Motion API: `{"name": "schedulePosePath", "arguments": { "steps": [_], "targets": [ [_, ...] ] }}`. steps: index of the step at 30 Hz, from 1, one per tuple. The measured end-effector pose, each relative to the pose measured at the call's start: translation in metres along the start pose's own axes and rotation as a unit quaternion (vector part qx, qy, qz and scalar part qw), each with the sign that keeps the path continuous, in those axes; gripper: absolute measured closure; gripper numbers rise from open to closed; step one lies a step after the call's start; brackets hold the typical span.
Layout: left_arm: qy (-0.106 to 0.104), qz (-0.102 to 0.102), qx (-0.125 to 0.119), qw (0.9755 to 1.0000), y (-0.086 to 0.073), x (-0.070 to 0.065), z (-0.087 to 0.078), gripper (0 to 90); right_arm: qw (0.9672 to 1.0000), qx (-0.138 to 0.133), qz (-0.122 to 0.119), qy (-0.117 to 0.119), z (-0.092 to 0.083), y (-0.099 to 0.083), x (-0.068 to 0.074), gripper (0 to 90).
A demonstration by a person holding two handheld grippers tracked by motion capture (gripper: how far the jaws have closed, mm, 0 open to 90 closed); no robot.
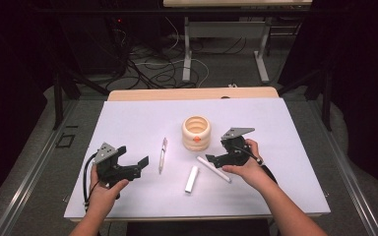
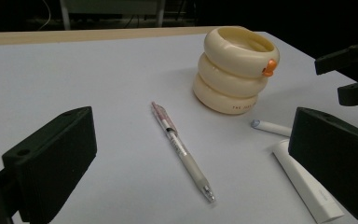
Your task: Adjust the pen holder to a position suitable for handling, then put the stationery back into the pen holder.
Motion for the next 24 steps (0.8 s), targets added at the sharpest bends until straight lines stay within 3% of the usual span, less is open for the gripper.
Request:
{"name": "schedulePosePath", "arguments": {
  "steps": [14, 24],
  "targets": [
    [-0.001, -0.001, -0.001, 1.0000, 0.001, 0.000, 0.000, 0.9, 0.9993, 0.032, 0.012, 0.018, 0.004, -0.011, 0.001, 28.9],
    [-0.002, 0.000, 0.000, 1.0000, 0.001, -0.001, 0.001, 0.9, 0.9980, 0.062, 0.008, 0.010, 0.011, -0.022, -0.003, 34.0]
  ]
}}
Point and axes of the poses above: each handheld gripper's, and its own axes: z roughly forward along the jaws, y roughly out of its top, x roughly to its left, the point moved 9 cm from there along z, roughly forward along the jaws, and after that the axes turned 6 degrees about -z, right-handed, at the moved point
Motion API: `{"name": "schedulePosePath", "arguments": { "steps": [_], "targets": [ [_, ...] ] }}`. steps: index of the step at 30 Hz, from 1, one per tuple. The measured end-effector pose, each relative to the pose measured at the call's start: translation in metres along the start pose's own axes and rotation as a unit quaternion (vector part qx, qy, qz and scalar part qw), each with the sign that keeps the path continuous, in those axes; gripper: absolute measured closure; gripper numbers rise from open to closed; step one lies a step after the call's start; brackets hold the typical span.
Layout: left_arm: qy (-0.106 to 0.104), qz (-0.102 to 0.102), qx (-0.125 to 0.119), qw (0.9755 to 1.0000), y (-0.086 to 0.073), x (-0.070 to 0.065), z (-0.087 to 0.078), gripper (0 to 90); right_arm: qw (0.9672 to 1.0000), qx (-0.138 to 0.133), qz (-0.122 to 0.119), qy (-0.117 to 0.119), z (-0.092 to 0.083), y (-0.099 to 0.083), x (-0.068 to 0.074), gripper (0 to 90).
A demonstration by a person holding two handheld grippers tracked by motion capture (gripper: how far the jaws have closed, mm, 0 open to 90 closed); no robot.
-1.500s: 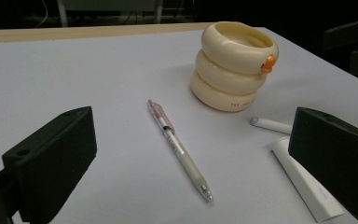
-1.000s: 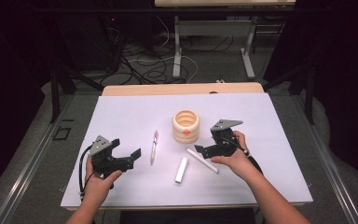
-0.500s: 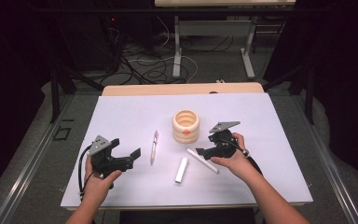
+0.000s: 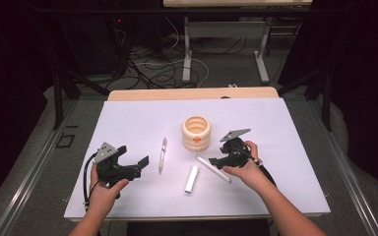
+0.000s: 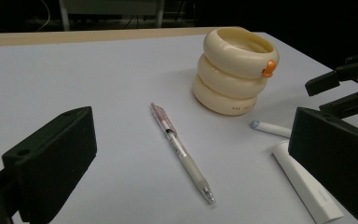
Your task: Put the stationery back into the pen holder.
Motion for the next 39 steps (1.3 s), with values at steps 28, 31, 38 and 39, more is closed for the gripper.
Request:
{"name": "schedulePosePath", "arguments": {
  "steps": [28, 31, 38, 39],
  "targets": [
    [-0.002, 0.004, 0.001, 1.0000, 0.000, -0.002, 0.002, 0.9, 0.9935, 0.108, 0.027, 0.023, 0.011, -0.026, 0.010, 50.1],
    [-0.002, 0.004, 0.001, 1.0000, 0.000, -0.002, 0.002, 0.9, 0.9945, 0.100, 0.022, 0.020, 0.014, -0.028, 0.009, 50.5],
    [-0.003, 0.004, 0.003, 1.0000, 0.000, -0.002, 0.002, 0.9, 0.9912, 0.125, 0.035, 0.026, 0.013, -0.032, 0.013, 59.0],
    [-0.003, 0.004, 0.004, 1.0000, 0.000, -0.002, 0.002, 0.9, 0.9903, 0.134, 0.025, 0.028, 0.012, -0.033, 0.012, 60.5]
  ]
}}
Point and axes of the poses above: each handheld gripper's, and its own axes: z roughly forward along the jaws, y roughly out of its top, x roughly to its left, the point moved 9 cm from there along z, roughly forward along the jaws, and after that the axes turned 6 degrees about -z, right-handed, at the moved point
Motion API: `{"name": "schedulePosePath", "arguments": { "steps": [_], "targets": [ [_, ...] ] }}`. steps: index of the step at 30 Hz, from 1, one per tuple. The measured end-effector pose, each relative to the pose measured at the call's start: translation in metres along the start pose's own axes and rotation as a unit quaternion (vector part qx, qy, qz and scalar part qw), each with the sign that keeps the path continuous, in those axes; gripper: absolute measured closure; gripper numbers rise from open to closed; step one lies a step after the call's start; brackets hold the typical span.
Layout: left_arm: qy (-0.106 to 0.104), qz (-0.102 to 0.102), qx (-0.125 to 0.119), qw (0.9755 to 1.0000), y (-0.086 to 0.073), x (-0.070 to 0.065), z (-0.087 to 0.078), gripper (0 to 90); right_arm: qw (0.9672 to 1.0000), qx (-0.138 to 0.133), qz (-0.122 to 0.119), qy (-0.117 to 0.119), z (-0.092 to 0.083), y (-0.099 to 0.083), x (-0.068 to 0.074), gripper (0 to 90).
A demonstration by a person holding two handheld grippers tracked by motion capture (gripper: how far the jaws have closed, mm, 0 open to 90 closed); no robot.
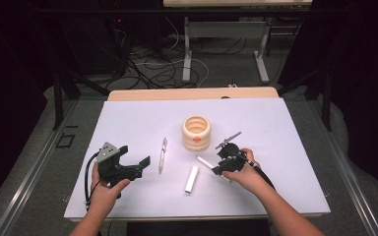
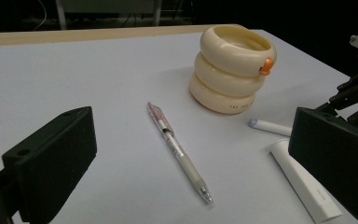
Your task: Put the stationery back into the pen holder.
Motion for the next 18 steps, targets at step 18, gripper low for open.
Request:
{"name": "schedulePosePath", "arguments": {
  "steps": [18],
  "targets": [
    [0.001, -0.001, 0.001, 1.0000, -0.0006, 0.0004, 0.0007, 0.9, 0.9996, 0.015, -0.020, 0.013, 0.0050, -0.0038, 0.0035, 75.4]
  ]
}}
Point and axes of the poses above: each handheld gripper's, and its own axes: z roughly forward along the jaws, y roughly out of its top, x roughly to its left, the point moved 9 cm from there along z, roughly forward along the jaws, and after that the axes turned 6 degrees about -z, right-handed, at the moved point
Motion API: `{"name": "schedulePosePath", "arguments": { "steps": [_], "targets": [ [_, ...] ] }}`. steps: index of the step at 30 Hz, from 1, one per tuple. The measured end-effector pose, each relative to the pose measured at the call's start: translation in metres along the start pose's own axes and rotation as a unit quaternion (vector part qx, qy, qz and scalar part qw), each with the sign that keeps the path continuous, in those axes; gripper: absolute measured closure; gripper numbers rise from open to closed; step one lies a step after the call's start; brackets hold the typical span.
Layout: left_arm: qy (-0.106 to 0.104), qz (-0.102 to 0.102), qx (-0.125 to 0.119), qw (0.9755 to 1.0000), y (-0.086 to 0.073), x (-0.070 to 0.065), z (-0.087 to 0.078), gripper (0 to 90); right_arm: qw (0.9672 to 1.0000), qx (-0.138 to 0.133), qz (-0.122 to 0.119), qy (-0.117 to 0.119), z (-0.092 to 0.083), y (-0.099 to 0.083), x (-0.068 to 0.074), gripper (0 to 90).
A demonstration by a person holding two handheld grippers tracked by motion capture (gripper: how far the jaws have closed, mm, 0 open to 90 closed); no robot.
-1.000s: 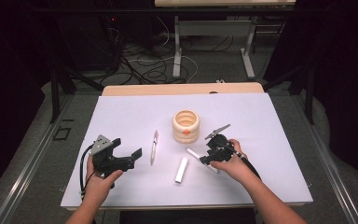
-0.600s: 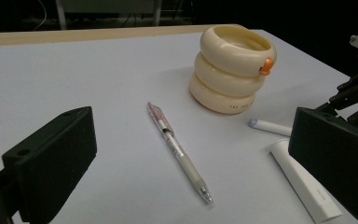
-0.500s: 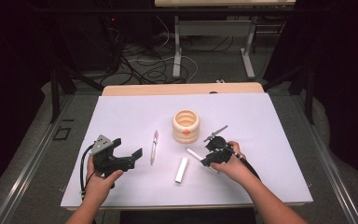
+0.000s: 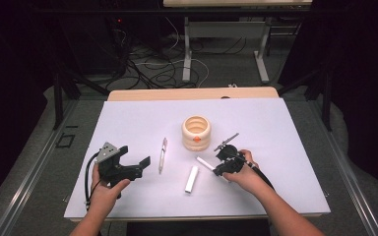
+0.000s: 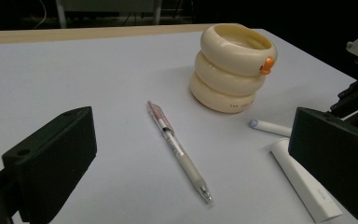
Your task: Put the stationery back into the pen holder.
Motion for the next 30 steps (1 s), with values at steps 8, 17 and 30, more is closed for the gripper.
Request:
{"name": "schedulePosePath", "arguments": {
  "steps": [8, 17, 30],
  "targets": [
    [0.000, 0.000, 0.001, 1.0000, -0.0002, -0.0002, 0.0000, 0.9, 0.9999, 0.000, 0.012, 0.003, 0.0011, -0.0001, 0.0011, 77.6],
    [0.001, 0.001, 0.000, 1.0000, 0.0000, 0.0003, -0.0004, 0.9, 0.9998, -0.003, 0.018, 0.004, 0.0018, 0.0002, 0.0012, 78.1],
    [0.000, -0.002, 0.002, 1.0000, -0.0005, -0.0003, 0.0000, 0.9, 0.9998, -0.007, 0.015, 0.007, -0.0014, 0.0007, 0.0022, 78.4]
  ]
}}
Point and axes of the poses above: each handheld gripper's, and its own axes: z roughly forward along the jaws, y roughly out of its top, x roughly to its left, the point moved 9 cm from there along z, roughly forward along the jaws, and after that the axes turned 6 degrees about -z, right-handed, at the moved point
